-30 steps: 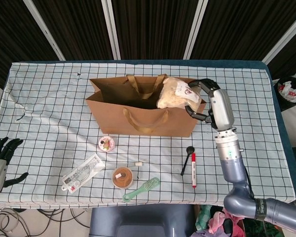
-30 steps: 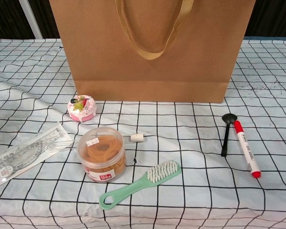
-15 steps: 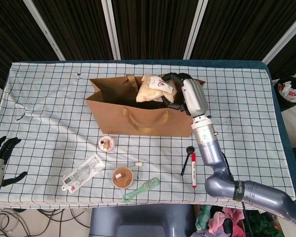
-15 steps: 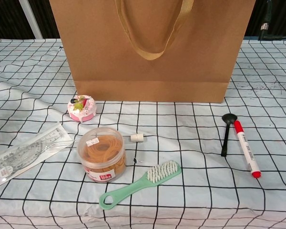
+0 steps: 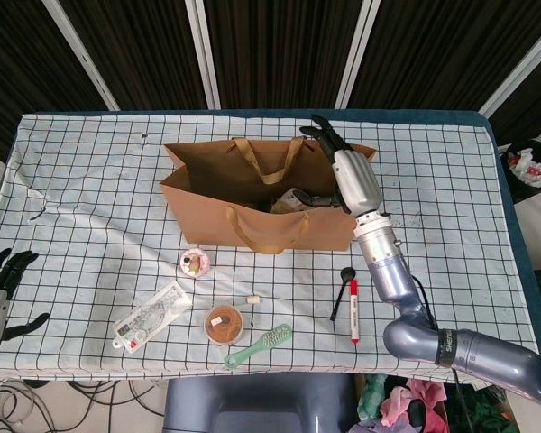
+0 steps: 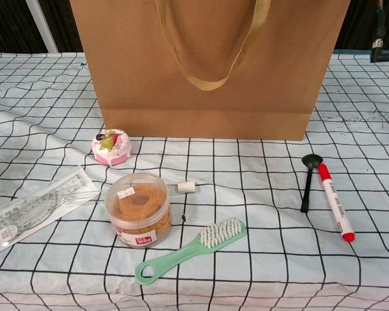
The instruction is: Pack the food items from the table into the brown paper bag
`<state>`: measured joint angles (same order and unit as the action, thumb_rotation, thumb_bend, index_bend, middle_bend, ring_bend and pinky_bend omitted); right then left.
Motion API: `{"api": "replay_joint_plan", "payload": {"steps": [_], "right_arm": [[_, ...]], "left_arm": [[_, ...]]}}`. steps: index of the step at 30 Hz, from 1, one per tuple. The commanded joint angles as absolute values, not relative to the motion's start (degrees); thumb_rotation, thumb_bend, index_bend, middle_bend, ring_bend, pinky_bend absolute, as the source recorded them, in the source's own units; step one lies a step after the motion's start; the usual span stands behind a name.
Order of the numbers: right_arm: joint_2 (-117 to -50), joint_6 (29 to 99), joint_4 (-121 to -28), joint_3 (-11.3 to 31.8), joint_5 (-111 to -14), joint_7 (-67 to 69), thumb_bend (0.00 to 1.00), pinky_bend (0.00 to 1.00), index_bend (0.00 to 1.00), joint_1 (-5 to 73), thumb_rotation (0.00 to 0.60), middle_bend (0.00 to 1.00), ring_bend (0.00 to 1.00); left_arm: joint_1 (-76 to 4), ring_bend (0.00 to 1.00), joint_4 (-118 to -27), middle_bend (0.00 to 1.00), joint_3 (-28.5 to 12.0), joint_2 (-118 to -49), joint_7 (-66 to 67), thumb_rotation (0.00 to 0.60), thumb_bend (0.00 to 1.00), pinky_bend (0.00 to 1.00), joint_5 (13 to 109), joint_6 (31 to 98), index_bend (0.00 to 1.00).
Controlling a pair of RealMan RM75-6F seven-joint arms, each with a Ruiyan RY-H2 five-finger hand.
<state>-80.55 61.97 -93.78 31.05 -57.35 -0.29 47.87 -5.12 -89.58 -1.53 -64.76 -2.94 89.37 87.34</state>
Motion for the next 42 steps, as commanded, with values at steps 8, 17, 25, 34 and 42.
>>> {"api": "replay_joint_plan", "payload": {"steps": [8,17,25,34,42], "right_arm": [[-70.4,70.8,-97.2,30.1,-60.6,0.8,0.14,0.22,0.15,37.7,0.600,0.11,0.21],[-60.7,80.0,-96.6,19.3,-69.1,6.6,0.16,0.22,0.15,20.1,0.600,0.16,0.23],[-64.3,89.5,-93.1,7.2,-79.5,6.3,0.16,0.22,0.15,8.9,0.600,0.16,0.23],[-70.3,93.5,-86.2,3.8,-83.6,6.5,0.16,0.22,0.15,5.3,0.600,0.16,0.23],[-70.7,92.3,-83.0,3.6,-84.7,0.7,0.15,0.22,0.15,5.4,0.600,0.11,0.18]], "left_arm": [[-5.0,0.02,-89.5,0.12,-1.6,-64.9,-2.9,0.600,0.10,0.05,89.5,87.8,0.13],[-5.3,0.02,-88.7,0.12,-1.4,-66.4,-1.4,0.600,0.10,0.05,91.2,88.5,0.13],[-5.9,0.02,-88.7,0.12,-2.1,-68.7,0.3,0.600,0.10,0.05,92.1,89.5,0.13],[-11.9,0.01,-96.0,0.13,0.9,-67.2,4.9,0.600,0.08,0.05,101.1,81.8,0.13],[-18.2,0.00,-104.5,0.09,0.7,-71.4,15.9,0.600,0.01,0.05,98.7,68.2,0.11]]}}
